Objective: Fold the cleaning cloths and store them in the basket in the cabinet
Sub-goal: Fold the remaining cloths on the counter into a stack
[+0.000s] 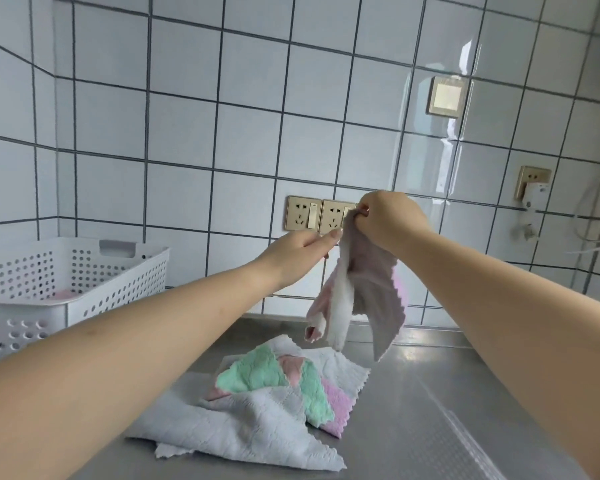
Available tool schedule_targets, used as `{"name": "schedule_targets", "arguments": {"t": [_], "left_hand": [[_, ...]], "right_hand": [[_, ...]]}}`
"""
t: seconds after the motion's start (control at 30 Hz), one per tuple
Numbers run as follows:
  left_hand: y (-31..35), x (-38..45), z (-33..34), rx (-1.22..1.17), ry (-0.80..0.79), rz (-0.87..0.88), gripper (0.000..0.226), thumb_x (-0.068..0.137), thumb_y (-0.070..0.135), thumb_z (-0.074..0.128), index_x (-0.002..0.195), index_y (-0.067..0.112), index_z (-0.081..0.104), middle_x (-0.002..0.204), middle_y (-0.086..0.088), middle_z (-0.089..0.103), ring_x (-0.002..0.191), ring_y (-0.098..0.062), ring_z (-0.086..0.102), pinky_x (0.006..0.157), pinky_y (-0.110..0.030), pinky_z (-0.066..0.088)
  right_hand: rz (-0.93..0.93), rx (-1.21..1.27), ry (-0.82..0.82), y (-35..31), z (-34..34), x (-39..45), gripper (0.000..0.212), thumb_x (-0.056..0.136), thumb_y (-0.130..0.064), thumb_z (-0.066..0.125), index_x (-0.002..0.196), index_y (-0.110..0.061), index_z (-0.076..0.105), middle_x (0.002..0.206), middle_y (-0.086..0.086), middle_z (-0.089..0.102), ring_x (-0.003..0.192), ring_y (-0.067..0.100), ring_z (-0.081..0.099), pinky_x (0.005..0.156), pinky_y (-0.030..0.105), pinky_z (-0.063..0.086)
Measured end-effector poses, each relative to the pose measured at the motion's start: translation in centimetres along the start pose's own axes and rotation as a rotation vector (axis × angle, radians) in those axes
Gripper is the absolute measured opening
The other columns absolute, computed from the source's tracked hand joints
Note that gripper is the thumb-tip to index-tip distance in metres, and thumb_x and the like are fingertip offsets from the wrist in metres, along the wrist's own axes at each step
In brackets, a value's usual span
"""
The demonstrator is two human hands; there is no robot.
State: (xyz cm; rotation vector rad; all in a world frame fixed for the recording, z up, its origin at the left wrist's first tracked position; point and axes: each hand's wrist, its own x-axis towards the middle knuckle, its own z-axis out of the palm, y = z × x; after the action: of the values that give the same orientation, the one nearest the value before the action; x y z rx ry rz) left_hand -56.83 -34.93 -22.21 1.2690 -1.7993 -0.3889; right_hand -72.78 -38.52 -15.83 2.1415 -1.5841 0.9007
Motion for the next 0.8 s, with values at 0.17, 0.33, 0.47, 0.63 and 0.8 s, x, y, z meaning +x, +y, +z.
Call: {"name": "schedule_targets", "arguments": {"t": [0.17,0.33,0.47,0.63,0.8], "left_hand": [[0.7,0.2,-1.0,0.363,-0.032,0.012,0.022,0.083,0.031,0.061,0.093,0.012,0.059,0.092,-0.002,0.059,0.091,-0.023,0.058,0.068,-0.029,0.043],[-1.0,1.6,-4.6,0.413,0.205,0.006,0.011,0.086,0.015,0.054,0.092,0.02,0.062,0.098,0.0,0.063,0.093,-0.021,0.057,0.079,-0.03,0.046],[-1.8,2.8,-6.8,0.899,0.132,0.078,0.019,0.093,0.016,0.047,0.102,0.014,0.064,0.103,-0.007,0.063,0.093,-0.029,0.059,0.067,-0.028,0.037],[-2.4,3.7,-9.5,1.023,0.255,0.194,0.014,0.092,0.014,0.048,0.098,0.015,0.06,0.094,-0.004,0.057,0.085,-0.028,0.056,0.061,-0.028,0.032],[-2.4,2.7,-10.8,0.838,0.313,0.142,0.021,0.094,0.013,0.047,0.103,0.018,0.066,0.101,-0.004,0.059,0.092,-0.028,0.057,0.074,-0.034,0.047]], "right_hand": [[-0.008,-0.062,-0.013,-1.0,-0.4,0.9,0.021,0.083,-0.017,0.048,0.093,-0.016,0.067,0.091,0.009,0.065,0.078,0.03,0.054,0.062,0.028,0.038],[0.0,-0.129,-0.114,0.0,-0.5,1.7,0.029,0.076,-0.005,0.047,0.094,-0.014,0.067,0.095,0.008,0.066,0.083,0.031,0.058,0.059,0.025,0.036],[0.02,-0.125,-0.176,0.2,0.2,1.9,0.03,0.07,0.0,0.045,0.087,-0.012,0.066,0.089,0.009,0.064,0.077,0.03,0.057,0.057,0.025,0.036],[0.019,-0.208,-0.113,0.0,0.3,1.8,0.033,0.074,0.002,0.048,0.095,-0.014,0.066,0.09,0.008,0.061,0.078,0.03,0.054,0.063,0.028,0.038],[-0.034,-0.17,-0.004,-0.1,-0.3,1.5,0.029,0.08,-0.003,0.045,0.097,-0.015,0.065,0.091,0.009,0.064,0.082,0.03,0.056,0.064,0.028,0.039]]}}
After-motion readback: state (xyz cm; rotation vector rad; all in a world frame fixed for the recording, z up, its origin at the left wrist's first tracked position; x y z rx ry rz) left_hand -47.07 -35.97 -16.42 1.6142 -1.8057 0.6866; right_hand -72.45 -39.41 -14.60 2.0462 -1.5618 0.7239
